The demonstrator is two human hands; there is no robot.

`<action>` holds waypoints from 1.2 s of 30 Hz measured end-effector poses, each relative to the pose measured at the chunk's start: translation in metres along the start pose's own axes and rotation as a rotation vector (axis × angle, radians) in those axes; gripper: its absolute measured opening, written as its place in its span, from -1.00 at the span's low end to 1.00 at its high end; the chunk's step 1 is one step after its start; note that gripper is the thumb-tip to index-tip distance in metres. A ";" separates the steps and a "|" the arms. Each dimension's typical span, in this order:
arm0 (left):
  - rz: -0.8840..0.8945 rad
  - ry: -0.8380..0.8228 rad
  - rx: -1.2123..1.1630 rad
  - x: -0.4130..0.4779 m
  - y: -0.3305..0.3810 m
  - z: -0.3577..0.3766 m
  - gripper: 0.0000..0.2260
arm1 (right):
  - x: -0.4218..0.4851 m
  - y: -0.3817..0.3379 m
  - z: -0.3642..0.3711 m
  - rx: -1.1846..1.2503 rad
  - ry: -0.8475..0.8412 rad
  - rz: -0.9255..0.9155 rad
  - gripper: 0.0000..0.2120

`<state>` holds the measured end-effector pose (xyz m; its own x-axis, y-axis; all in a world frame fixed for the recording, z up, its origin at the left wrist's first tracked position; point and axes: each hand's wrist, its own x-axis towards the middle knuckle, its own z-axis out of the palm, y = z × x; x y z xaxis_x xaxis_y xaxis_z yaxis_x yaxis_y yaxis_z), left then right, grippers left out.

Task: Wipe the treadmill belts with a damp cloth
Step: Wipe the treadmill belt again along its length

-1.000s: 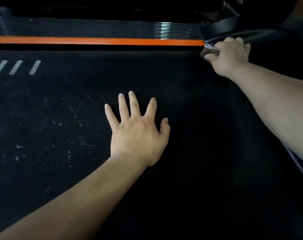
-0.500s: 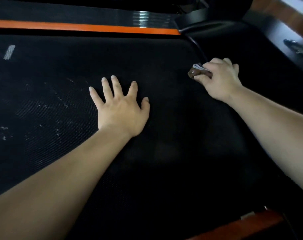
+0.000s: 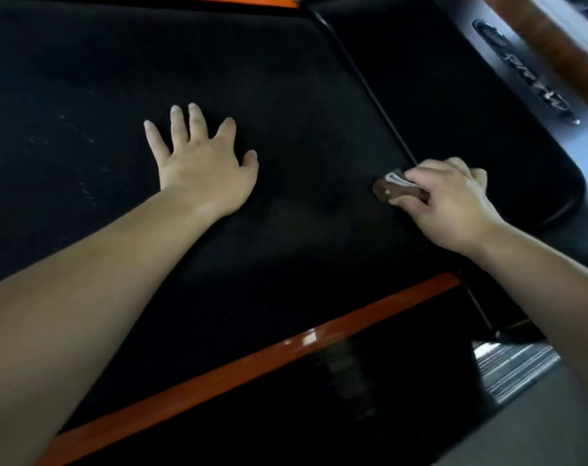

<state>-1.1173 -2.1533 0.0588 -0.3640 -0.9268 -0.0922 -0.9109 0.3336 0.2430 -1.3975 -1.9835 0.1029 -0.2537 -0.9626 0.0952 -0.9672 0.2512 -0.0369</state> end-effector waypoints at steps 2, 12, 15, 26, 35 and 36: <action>0.048 0.015 0.001 -0.011 -0.003 0.003 -0.40 | -0.019 -0.002 -0.007 -0.029 -0.031 0.031 -0.79; 0.135 0.046 -0.038 -0.022 -0.016 0.001 -0.43 | -0.025 -0.019 -0.010 0.053 -0.034 0.245 -0.68; 0.147 0.046 -0.082 -0.033 -0.027 -0.002 -0.46 | -0.023 -0.029 -0.008 0.075 -0.017 0.332 -0.62; 0.063 0.044 -0.092 -0.118 -0.081 -0.008 -0.47 | -0.026 -0.075 0.003 0.119 0.057 0.473 -0.65; 0.046 0.028 -0.029 -0.132 -0.102 -0.005 -0.45 | -0.031 -0.143 0.018 0.158 0.037 0.173 -0.73; 0.042 0.030 -0.022 -0.131 -0.101 -0.004 -0.45 | -0.023 -0.132 0.016 0.132 0.035 0.171 -0.71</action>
<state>-0.9764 -2.0659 0.0497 -0.3959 -0.9168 -0.0529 -0.8903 0.3690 0.2669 -1.2640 -1.9960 0.0895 -0.4167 -0.9022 0.1111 -0.9006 0.3931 -0.1855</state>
